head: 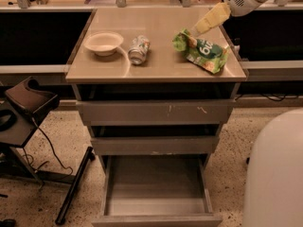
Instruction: Place green rice chip bag into bottom drawer
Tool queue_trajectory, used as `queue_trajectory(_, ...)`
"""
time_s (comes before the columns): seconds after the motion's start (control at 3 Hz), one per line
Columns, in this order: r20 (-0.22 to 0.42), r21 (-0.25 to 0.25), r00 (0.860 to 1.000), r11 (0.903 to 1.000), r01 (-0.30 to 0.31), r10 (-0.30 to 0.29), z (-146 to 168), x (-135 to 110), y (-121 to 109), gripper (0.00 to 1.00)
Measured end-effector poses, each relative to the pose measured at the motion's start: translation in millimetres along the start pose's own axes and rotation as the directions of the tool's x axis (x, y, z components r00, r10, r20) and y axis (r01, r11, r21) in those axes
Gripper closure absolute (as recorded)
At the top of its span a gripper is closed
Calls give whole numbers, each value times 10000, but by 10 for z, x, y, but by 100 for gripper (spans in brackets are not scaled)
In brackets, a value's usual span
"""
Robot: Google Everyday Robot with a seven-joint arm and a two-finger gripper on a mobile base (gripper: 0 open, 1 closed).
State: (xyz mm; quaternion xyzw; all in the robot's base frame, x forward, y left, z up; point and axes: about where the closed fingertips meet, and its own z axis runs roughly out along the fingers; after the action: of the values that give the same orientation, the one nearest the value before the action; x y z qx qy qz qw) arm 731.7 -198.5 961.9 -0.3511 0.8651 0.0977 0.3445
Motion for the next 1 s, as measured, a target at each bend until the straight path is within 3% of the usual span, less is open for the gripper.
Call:
queue_trajectory(0.33,-66,-64,9998,9999,160,-160,300,-103,182,0)
queue_trajectory(0.67,-280,625,9996,9980,37,-19,596,-207,246,0)
queue_trajectory(1.0,-876,1645,9954,9861,-236,385,940,-202,187,0)
